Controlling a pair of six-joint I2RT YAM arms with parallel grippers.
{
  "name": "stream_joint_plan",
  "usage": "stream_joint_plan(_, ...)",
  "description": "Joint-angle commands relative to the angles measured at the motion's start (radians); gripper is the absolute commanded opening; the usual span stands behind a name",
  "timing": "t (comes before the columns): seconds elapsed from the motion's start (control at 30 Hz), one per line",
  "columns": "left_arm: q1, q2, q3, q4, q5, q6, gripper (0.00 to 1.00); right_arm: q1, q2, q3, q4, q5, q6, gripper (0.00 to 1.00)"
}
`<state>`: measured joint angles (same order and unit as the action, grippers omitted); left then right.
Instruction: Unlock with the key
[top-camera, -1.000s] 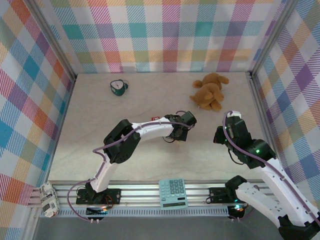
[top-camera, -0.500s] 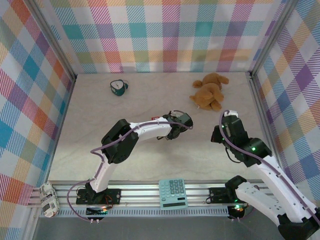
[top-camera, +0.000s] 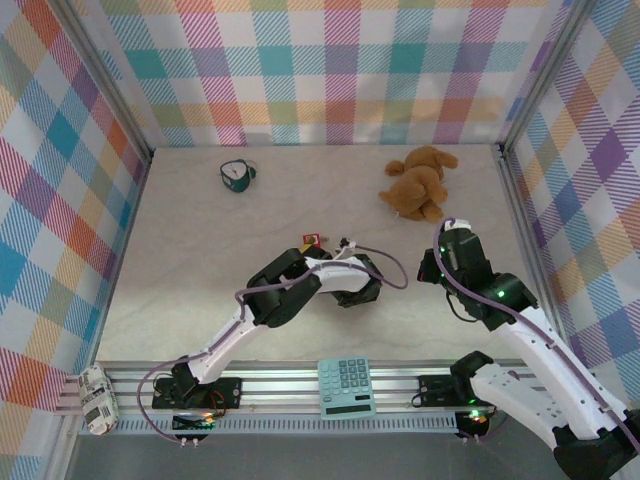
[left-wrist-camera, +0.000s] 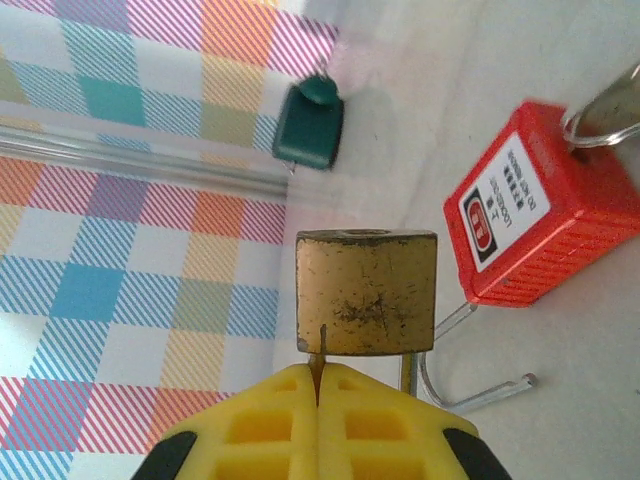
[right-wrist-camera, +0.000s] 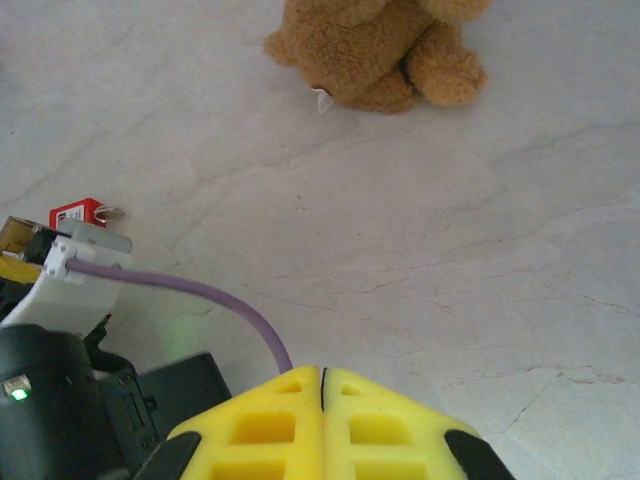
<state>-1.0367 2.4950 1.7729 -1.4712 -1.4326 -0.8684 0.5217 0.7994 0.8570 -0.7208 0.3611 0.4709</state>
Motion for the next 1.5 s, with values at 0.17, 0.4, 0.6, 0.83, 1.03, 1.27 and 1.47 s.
stream_joint_plan(0.17, -0.106, 0.069, -0.018, -0.249, 0.02, -0.225, 0.0, -0.008, -0.018, 0.001, 0.016, -0.025, 0.002, 0.0)
stream_joint_plan(0.4, -0.139, 0.003, -0.106, 0.092, 0.147, 0.072, 0.19, -0.008, -0.026, 0.004, -0.002, -0.027, 0.004, 0.0)
stream_joint_plan(0.6, -0.18, -0.065, -0.156, 0.355, 0.347, 0.248, 0.27, -0.007, -0.02, 0.021, -0.008, -0.02, -0.003, 0.0)
stream_joint_plan(0.83, -0.237, -0.108, -0.127, 0.408, 0.478, 0.282, 0.33, -0.008, -0.009, 0.038, -0.015, -0.008, -0.014, 0.0)
stream_joint_plan(1.03, -0.113, -0.284, -0.261, 0.517, 0.557, 0.413, 0.38, -0.008, 0.0, 0.055, -0.025, -0.002, -0.028, 0.0)
stream_joint_plan(1.27, 0.064, -0.41, -0.378, 0.664, 0.871, 0.633, 0.56, -0.007, 0.004, 0.062, -0.025, -0.002, -0.028, 0.0)
stream_joint_plan(1.47, 0.148, -0.392, -0.353, 0.67, 1.001, 0.722, 0.59, -0.009, 0.007, 0.065, -0.03, 0.001, -0.033, 0.0)
